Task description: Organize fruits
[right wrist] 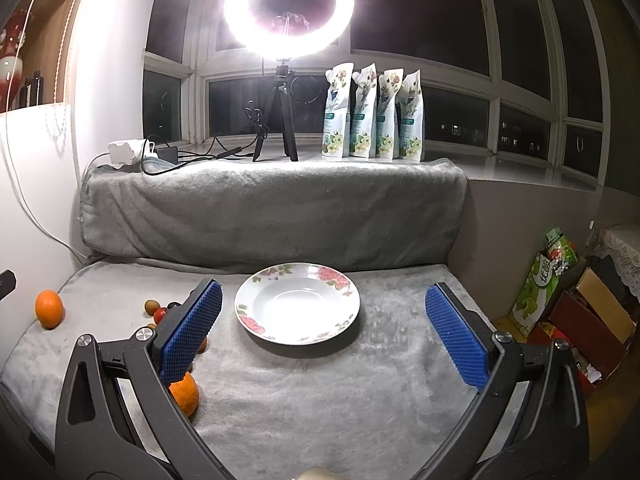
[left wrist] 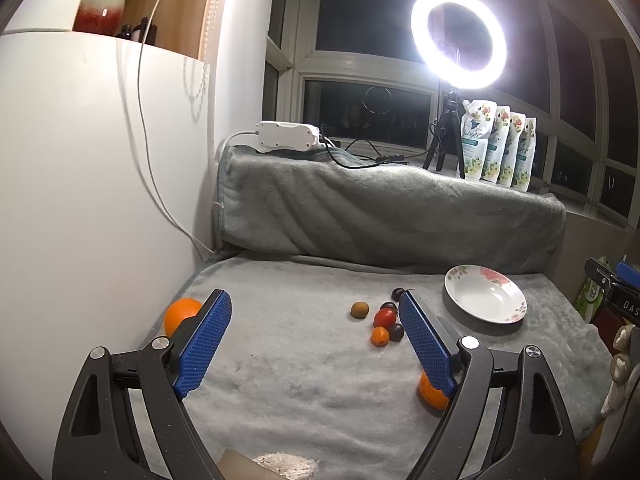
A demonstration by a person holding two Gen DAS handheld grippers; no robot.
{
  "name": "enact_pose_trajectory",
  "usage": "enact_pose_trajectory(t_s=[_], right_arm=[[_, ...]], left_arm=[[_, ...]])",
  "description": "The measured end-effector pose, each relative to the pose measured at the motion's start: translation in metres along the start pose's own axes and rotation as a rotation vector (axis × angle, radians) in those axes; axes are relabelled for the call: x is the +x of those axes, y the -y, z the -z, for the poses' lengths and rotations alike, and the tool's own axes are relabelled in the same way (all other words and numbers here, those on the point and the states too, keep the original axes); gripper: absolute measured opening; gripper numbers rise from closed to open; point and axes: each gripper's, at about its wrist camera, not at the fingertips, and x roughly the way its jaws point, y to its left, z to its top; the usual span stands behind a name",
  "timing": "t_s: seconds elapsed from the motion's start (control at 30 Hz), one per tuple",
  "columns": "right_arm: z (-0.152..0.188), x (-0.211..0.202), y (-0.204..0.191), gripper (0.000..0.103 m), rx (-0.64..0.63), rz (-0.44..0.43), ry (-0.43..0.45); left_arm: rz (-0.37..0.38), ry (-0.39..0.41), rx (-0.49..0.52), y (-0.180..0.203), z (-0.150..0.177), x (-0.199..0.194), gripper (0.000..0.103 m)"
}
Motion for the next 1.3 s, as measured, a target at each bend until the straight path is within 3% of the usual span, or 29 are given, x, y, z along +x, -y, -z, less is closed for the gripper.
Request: enact_pose_trajectory(t_s=[1.3], right_arm=[[0.005,0.0044,-0.0022,0.103,0.002,-0.003,-0.017]], left_arm=[[-0.005,-0.003,0.006,0.0018,-0.0028,0.0016,0.086]])
